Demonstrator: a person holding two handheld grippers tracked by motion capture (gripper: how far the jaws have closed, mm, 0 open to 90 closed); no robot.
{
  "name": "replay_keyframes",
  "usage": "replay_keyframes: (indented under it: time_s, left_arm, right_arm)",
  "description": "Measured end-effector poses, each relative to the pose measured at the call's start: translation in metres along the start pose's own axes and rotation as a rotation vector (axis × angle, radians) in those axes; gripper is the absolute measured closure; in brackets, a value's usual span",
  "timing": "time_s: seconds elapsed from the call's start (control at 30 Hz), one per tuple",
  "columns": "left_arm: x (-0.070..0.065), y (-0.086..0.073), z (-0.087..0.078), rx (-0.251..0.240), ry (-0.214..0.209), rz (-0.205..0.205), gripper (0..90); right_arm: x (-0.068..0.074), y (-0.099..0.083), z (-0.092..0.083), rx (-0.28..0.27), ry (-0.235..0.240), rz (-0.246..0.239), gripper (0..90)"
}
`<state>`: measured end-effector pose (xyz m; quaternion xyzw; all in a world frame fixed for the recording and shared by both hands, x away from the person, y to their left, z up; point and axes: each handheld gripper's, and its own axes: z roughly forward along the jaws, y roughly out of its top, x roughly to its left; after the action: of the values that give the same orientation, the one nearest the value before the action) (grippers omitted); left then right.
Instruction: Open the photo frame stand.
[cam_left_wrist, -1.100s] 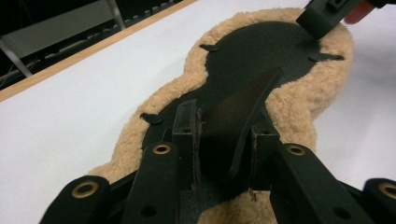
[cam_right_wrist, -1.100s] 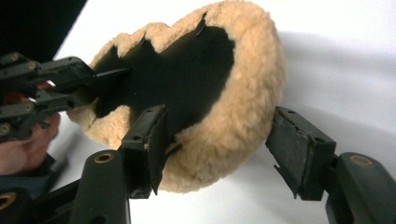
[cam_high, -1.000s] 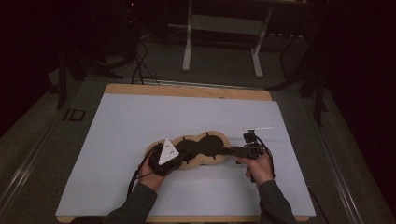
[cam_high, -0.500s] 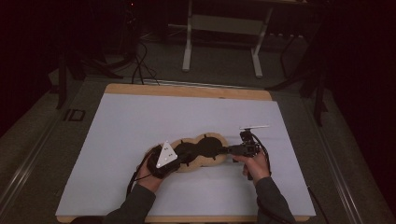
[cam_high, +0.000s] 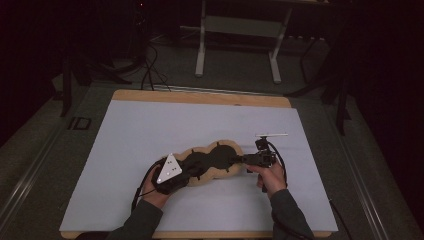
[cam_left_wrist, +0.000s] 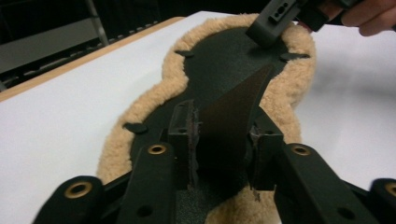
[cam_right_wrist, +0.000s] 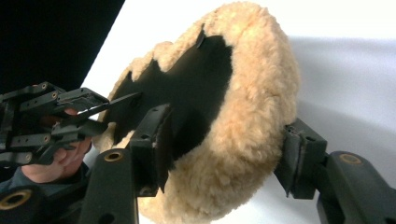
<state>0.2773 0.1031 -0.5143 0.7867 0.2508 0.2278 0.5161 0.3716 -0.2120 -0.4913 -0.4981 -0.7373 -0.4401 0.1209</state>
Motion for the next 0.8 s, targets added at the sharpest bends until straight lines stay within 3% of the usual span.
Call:
replay_keyframes:
  time_s: [0.17, 0.3, 0.4, 0.53, 0.7, 0.8]
  left_arm:
    - [-0.003, 0.002, -0.003, 0.037, -0.031, -0.019, 59.3]
    - [-0.004, 0.004, -0.010, 0.080, -0.084, -0.056, 51.5]
    - [-0.004, 0.002, -0.017, 0.129, -0.086, -0.099, 48.7]
    - [-0.004, 0.000, -0.029, 0.159, -0.101, -0.108, 44.9]
    - [0.000, -0.004, -0.048, 0.180, -0.074, -0.149, 44.3]
    - [0.008, -0.007, -0.059, 0.182, -0.025, -0.185, 44.3]
  right_arm:
    - [0.000, -0.002, 0.000, -0.006, -0.001, -0.007, 47.0]
    - [-0.001, -0.004, -0.001, -0.011, 0.000, -0.026, 49.2]
    - [-0.002, -0.006, -0.001, -0.014, 0.002, -0.034, 49.5]
    - [-0.002, -0.007, -0.002, -0.024, 0.006, -0.041, 49.8]
    - [0.001, -0.007, -0.004, -0.022, 0.004, -0.061, 50.5]
    - [0.001, -0.008, -0.004, -0.023, 0.001, -0.069, 50.5]
